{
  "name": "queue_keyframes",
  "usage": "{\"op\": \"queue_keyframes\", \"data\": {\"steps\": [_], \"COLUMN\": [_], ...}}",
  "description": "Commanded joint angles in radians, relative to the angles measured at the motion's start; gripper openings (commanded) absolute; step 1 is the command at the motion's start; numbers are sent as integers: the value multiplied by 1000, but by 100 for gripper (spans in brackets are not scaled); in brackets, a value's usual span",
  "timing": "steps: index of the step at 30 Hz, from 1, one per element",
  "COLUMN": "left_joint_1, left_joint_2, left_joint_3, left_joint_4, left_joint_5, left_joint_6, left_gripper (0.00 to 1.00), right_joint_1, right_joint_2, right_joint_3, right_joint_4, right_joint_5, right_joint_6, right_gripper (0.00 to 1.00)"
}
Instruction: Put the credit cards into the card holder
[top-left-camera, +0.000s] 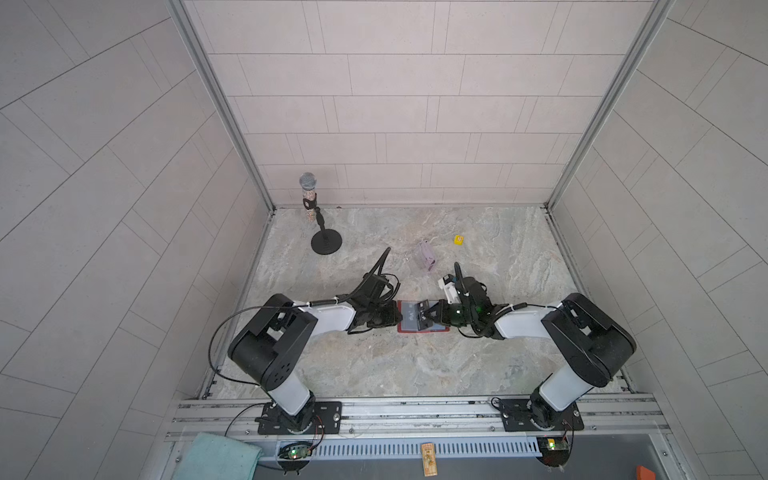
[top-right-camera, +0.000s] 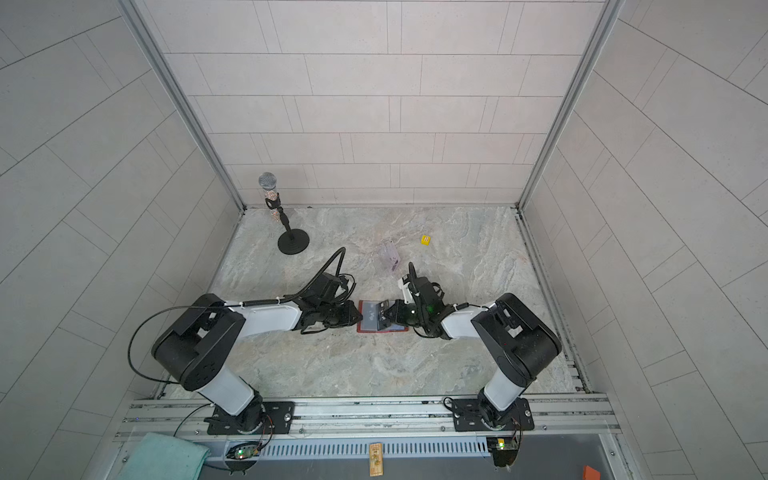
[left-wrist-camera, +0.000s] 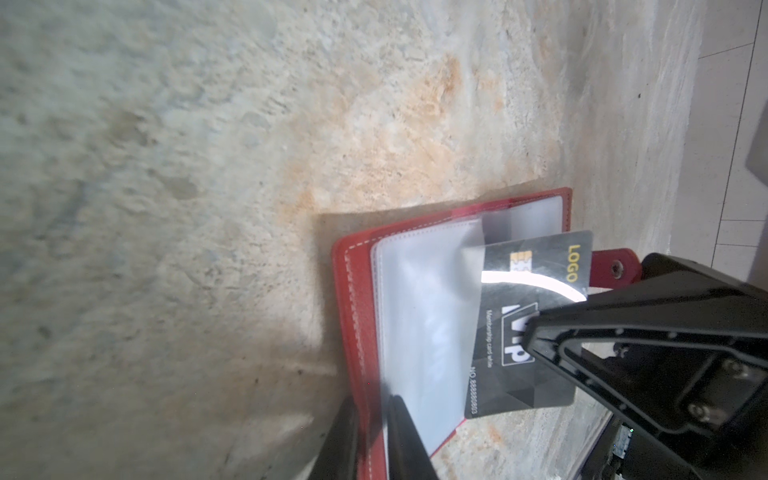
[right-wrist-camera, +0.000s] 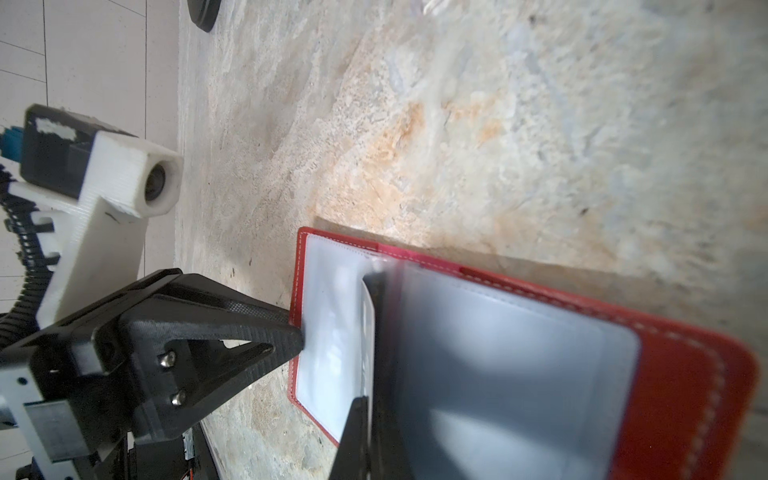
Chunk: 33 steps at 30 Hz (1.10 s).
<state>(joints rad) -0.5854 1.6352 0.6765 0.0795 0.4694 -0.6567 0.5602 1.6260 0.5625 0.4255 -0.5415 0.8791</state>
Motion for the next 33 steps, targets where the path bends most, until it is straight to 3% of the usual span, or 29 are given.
{"op": "queue_keyframes", "data": {"steps": [1,33], "left_joint_1": [-9,-12], "left_joint_2": [-5,1], "left_joint_3": [-35,-55], "left_joint_4": [-62,-15], "left_joint_5": [-13,-16], "left_joint_6": [-4,-47], "left_gripper": [19,15], "right_joint_1": [7,20], "right_joint_2": [6,26], "right_joint_3": [-31,-91], "right_joint_4": [-17,119], "right_joint_5": [35,63], "right_joint_6": [4,40], "right_gripper": [0,0]}}
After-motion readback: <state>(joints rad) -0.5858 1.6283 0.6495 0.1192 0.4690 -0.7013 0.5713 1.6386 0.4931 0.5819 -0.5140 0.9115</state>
